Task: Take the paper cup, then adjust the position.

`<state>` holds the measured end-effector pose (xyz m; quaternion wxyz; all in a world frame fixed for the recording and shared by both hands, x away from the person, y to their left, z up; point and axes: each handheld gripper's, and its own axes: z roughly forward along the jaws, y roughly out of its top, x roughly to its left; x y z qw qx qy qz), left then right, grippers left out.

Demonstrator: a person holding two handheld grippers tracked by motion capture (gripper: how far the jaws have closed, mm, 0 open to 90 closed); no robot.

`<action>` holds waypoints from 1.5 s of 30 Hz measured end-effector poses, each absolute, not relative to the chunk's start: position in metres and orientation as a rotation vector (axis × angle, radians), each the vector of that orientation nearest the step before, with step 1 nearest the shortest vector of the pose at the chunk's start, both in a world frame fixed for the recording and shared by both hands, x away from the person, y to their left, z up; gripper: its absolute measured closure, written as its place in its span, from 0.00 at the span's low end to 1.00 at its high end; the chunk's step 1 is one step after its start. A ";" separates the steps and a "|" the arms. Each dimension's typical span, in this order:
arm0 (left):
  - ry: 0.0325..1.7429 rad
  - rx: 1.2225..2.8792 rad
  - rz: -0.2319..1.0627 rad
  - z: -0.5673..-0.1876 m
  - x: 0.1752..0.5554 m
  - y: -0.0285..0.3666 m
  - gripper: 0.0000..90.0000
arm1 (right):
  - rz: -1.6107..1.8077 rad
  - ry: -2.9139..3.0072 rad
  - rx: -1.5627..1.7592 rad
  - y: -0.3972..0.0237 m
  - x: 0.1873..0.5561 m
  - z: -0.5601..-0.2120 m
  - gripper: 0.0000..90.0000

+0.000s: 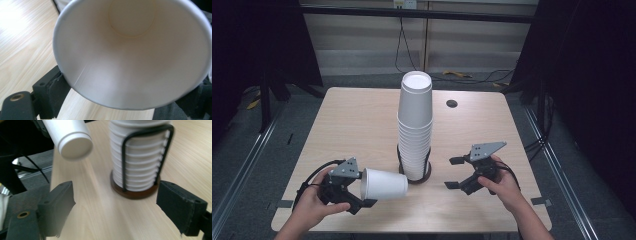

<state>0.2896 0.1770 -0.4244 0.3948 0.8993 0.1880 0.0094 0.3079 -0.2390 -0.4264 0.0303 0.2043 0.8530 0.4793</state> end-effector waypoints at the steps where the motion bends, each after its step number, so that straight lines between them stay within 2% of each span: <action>1: 0.490 2.282 0.025 -0.425 0.290 0.180 0.12 | 1.464 2.624 0.645 -0.241 0.308 -0.428 0.16; 11: 0.563 2.305 0.053 -0.424 0.300 0.200 0.12 | 1.415 2.584 0.760 -0.255 0.314 -0.439 0.16; 23: 0.657 2.328 0.067 -0.423 0.312 0.219 0.12 | 1.353 2.590 0.787 -0.254 0.317 -0.447 0.16; 45: 0.767 2.416 0.098 -0.414 0.334 0.230 0.12 | 1.229 2.587 0.892 -0.268 0.320 -0.471 0.16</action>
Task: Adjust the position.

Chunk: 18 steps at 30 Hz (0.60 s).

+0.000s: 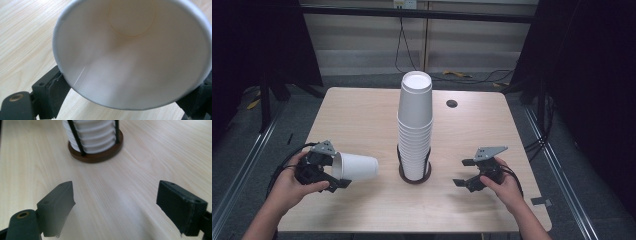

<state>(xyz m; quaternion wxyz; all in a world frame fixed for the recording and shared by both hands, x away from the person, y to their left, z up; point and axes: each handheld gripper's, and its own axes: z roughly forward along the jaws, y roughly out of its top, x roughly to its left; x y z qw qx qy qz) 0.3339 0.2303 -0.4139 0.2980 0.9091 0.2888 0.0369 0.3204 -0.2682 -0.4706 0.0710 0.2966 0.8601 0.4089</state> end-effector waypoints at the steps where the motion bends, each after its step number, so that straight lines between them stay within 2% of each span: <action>1: 0.761 2.417 0.092 -0.413 0.335 0.230 0.12 | 1.208 2.582 0.897 -0.269 0.321 -0.472 0.16; 18: 0.811 2.450 0.116 -0.406 0.349 0.232 0.12 | 0.998 2.562 0.943 -0.280 0.319 -0.495 0.16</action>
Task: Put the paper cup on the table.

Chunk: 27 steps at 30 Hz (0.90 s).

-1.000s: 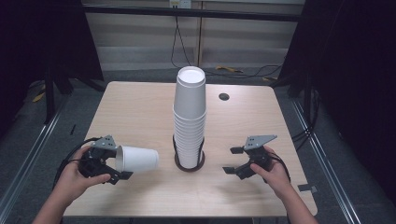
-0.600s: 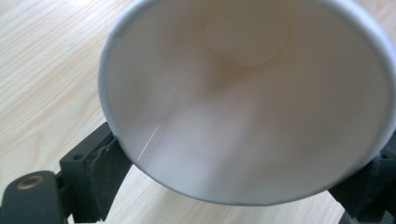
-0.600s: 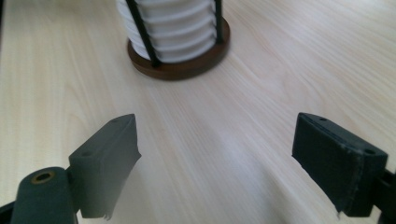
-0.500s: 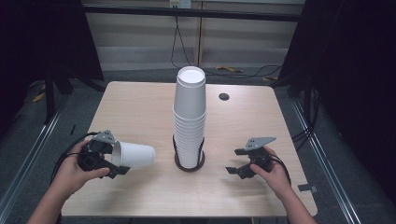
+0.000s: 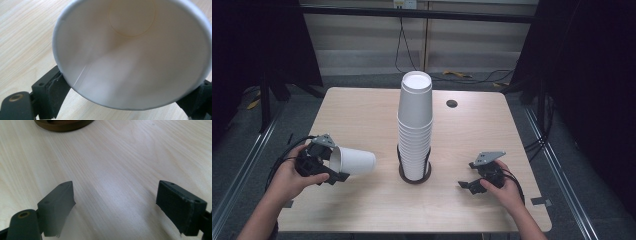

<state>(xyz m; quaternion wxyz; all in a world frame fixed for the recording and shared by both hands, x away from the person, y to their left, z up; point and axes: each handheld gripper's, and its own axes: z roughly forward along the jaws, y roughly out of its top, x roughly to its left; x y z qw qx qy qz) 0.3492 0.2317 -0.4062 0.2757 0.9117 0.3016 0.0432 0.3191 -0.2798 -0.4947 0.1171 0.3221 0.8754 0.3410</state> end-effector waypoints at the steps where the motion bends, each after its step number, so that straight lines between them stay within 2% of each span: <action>1: 0.821 2.452 0.113 -0.405 0.350 0.232 0.12 | 0.998 2.562 0.943 -0.280 0.319 -0.495 0.16; 27: 0.888 2.590 0.128 -0.400 0.363 0.219 0.11 | 1.032 2.490 0.973 -0.284 0.316 -0.503 0.14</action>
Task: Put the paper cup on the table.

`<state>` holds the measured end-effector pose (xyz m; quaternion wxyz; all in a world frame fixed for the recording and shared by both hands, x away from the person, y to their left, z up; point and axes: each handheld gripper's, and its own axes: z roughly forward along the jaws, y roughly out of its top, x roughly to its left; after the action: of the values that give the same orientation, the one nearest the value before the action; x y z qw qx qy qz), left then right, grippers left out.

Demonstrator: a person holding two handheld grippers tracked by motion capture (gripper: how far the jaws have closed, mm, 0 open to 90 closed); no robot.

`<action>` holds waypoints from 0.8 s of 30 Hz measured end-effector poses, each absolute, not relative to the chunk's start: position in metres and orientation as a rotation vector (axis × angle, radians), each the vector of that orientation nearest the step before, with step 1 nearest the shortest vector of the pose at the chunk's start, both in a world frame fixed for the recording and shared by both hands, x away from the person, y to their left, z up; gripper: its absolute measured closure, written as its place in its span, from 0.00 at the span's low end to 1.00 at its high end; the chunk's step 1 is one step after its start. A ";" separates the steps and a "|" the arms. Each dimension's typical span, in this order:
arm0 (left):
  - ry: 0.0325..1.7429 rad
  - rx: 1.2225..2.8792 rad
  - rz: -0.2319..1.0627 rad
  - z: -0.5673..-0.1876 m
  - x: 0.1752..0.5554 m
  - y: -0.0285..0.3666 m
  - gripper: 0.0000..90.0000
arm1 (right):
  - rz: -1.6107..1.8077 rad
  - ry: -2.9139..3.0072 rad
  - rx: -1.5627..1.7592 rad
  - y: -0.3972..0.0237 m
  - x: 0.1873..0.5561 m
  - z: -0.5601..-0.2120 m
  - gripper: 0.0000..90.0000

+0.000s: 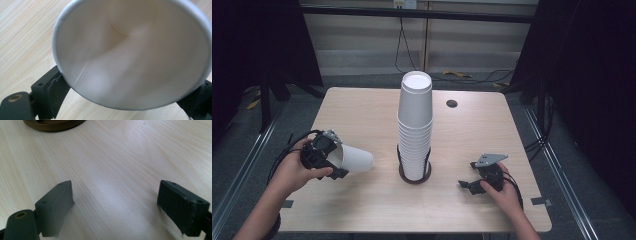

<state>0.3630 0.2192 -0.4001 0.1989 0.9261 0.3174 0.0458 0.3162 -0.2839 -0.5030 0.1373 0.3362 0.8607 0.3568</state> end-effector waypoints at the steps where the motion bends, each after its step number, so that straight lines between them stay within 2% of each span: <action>1: 0.880 2.606 0.123 -0.400 0.363 0.218 0.11 | 1.033 2.490 0.972 -0.284 0.316 -0.503 0.14; 16: 0.916 2.715 0.127 -0.397 0.368 0.207 0.11 | 1.034 2.490 0.972 -0.284 0.316 -0.503 0.14; 19: 0.923 2.777 0.159 -0.397 0.370 0.202 0.10 | 1.033 2.489 0.973 -0.284 0.316 -0.503 0.14; 24: 0.933 2.802 0.116 -0.397 0.373 0.197 0.10 | 1.033 2.489 0.974 -0.284 0.316 -0.503 0.14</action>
<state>0.3734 0.1967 -0.3967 0.0929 0.9440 0.3144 0.0389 0.3161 -0.2838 -0.5031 0.1377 0.3366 0.8604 0.3571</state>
